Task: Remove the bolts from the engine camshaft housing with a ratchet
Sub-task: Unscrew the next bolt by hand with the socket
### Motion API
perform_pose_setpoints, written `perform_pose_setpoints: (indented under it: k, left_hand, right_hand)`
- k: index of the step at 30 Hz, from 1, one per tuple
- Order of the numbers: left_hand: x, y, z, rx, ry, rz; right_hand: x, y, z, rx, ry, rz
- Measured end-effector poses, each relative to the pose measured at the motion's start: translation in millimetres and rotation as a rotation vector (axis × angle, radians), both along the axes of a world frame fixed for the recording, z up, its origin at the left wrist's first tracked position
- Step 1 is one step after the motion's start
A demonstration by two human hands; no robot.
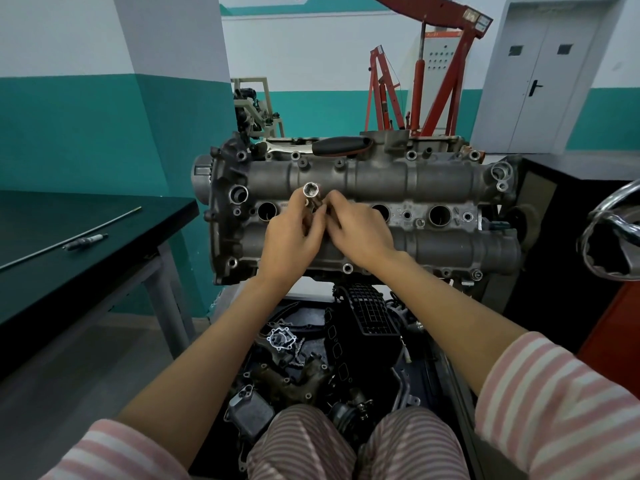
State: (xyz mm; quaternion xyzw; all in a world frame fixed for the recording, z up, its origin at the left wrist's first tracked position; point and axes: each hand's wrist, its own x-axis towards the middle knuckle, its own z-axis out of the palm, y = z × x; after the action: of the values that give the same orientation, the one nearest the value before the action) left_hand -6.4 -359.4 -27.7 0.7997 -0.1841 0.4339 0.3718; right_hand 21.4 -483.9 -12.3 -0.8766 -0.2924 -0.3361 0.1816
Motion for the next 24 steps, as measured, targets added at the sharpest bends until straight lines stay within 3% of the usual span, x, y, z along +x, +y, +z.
perform_pose_setpoints:
  k: [7, 15, 19, 24]
  left_hand:
    - [4.2, -2.5, 0.8, -0.180, 0.030, -0.003]
    - [-0.8, 0.4, -0.3, -0.015, -0.008, -0.012]
    - [2.6, 1.0, 0.2, -0.098, -0.005, -0.014]
    - [3.8, -2.0, 1.1, -0.157, 0.012, -0.006]
  right_hand:
    - [-0.8, 0.3, 1.1, 0.051, 0.057, -0.002]
    - [-0.4, 0.2, -0.5, 0.009, 0.026, 0.001]
    - [-0.3, -0.1, -1.4, -0.022, -0.005, -0.017]
    - [-0.2, 0.6, 1.1, 0.080, 0.084, -0.011]
